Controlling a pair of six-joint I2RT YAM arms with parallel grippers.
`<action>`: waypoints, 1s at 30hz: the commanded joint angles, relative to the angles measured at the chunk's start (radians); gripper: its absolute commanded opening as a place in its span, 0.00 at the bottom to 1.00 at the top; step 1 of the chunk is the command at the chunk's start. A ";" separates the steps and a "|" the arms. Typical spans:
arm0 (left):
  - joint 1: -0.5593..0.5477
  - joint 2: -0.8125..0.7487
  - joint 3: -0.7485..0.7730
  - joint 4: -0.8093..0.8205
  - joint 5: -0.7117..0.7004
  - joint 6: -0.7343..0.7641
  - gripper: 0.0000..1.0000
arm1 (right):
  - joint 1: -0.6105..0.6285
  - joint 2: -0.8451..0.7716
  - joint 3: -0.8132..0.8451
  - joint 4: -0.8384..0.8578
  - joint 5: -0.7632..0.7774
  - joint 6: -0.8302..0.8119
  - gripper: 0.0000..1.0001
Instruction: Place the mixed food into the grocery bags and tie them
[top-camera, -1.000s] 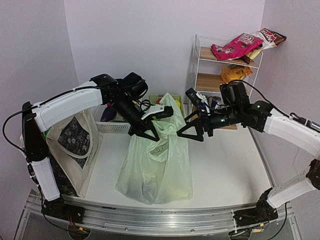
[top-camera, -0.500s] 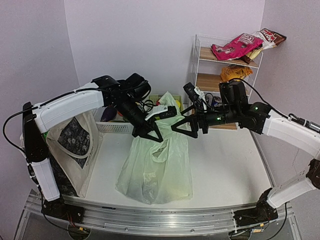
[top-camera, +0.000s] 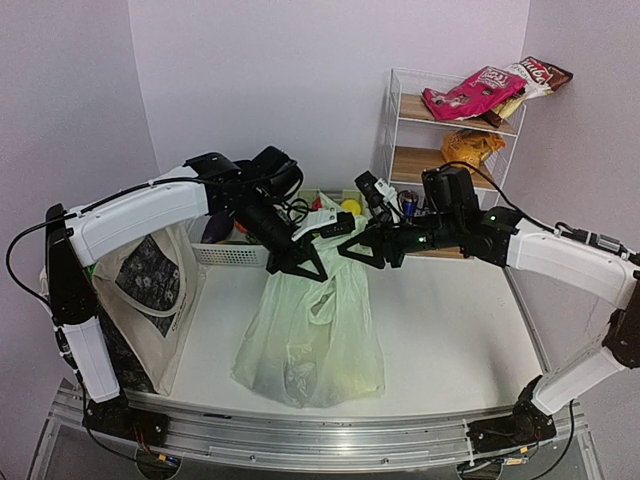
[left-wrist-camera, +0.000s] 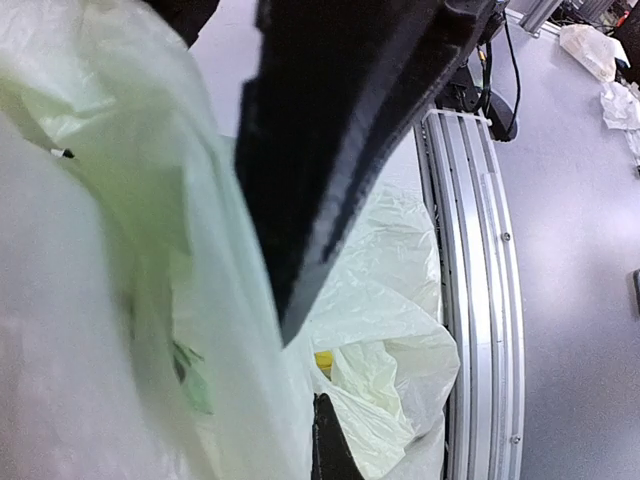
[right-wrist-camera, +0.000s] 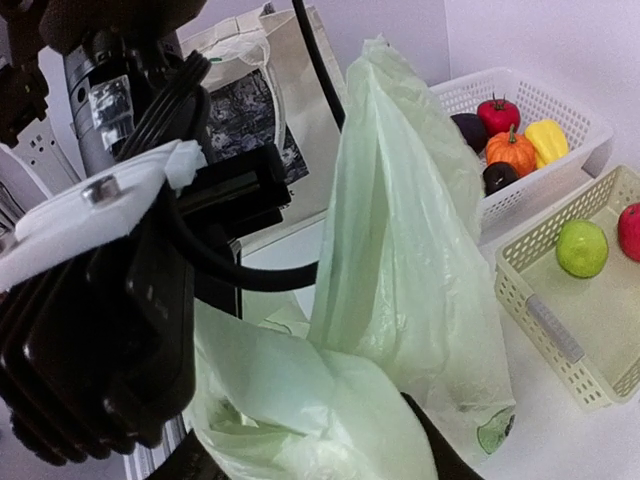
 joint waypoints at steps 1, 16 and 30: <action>0.004 -0.025 -0.019 0.028 -0.022 0.053 0.00 | -0.001 0.020 0.032 0.037 -0.020 -0.007 0.37; 0.169 -0.115 0.027 -0.007 0.114 0.241 0.74 | -0.003 -0.006 0.015 0.033 -0.076 -0.027 0.00; 0.251 0.062 0.201 0.170 0.401 0.468 1.00 | -0.003 0.013 0.049 0.000 -0.229 -0.056 0.00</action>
